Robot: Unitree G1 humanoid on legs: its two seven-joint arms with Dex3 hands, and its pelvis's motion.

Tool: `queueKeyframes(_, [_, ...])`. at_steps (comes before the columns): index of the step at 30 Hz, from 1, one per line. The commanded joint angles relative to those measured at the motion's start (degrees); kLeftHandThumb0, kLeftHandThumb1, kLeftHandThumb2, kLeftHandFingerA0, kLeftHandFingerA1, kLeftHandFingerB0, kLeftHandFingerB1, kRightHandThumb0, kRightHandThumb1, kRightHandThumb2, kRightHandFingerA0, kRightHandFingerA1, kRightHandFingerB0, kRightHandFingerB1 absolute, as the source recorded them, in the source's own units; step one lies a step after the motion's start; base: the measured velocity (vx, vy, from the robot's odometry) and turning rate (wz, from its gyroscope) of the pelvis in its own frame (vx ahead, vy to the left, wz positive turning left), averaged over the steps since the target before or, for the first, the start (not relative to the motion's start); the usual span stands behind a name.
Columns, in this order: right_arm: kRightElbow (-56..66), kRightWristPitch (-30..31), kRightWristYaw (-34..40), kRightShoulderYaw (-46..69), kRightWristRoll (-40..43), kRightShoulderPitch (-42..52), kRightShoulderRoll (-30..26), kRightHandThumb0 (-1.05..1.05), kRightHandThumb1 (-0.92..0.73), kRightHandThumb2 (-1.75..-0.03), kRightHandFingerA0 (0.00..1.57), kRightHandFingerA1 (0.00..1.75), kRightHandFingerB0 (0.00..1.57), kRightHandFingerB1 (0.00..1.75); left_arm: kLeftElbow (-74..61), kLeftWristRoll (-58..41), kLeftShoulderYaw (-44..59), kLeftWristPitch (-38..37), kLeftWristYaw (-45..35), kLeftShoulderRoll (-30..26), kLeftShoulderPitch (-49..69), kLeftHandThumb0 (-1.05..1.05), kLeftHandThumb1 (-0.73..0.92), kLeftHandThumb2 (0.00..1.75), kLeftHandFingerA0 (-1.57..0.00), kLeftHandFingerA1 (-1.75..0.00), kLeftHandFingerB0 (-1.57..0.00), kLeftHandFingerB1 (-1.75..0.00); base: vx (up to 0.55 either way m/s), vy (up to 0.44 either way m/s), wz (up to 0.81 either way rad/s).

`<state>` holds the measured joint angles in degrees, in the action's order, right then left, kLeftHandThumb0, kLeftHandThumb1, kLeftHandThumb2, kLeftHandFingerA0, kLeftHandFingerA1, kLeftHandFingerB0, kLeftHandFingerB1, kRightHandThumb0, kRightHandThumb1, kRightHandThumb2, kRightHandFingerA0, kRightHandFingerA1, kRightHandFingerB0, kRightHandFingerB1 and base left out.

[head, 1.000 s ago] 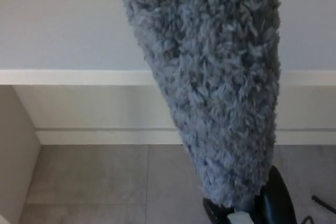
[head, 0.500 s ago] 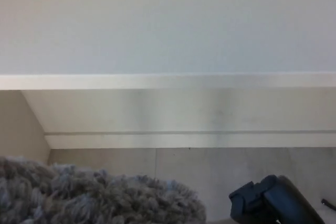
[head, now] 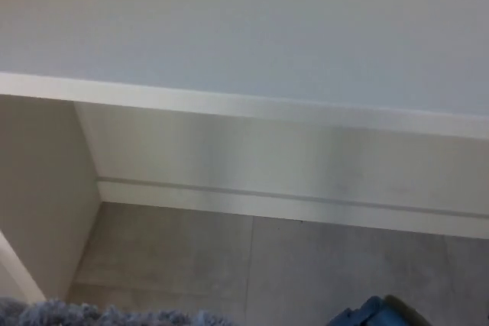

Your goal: Pick up a grey duster using the right hand and walk towards the window and then clean the window using the duster

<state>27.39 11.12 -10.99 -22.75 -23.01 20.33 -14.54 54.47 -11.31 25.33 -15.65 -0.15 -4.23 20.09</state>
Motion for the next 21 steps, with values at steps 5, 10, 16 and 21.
queueKeyframes(5, [-3.85,0.56,0.17,1.73,7.79,0.91,7.02,0.04,-0.06,-1.03,1.42,1.29,1.4,1.26,0.62,-0.29,-1.07,-1.15,0.29,0.89,-0.35,0.02,0.67,0.92,-0.93,-1.14,-0.8,-0.92,0.04,0.032,0.16])
queueKeyframes(10, [-6.5,-1.52,1.25,3.55,12.04,1.64,12.59,0.12,-0.07,-1.05,1.47,1.34,1.46,1.31,0.15,-0.45,-1.5,-0.34,0.5,1.37,-0.56,0.01,0.67,0.88,-0.88,-1.14,-0.77,-0.9,0.02,-0.156,0.2])
queueKeyframes(16, [-9.71,-4.15,0.92,3.93,14.65,1.57,15.24,0.44,0.17,-1.56,1.54,1.27,1.47,1.22,0.03,0.18,-2.01,-0.36,1.28,1.41,-0.27,-0.01,0.68,0.85,-0.87,-1.1,-0.75,-0.86,-0.06,-0.075,0.2])
queueKeyframes(21, [-11.09,-5.85,1.51,3.16,14.07,1.32,15.06,0.47,0.28,-1.72,1.56,1.24,1.42,1.15,0.64,0.01,-2.17,-0.46,1.3,1.58,-0.65,-0.03,0.68,0.85,-0.92,-1.12,-0.78,-0.88,-0.03,0.011,0.17])
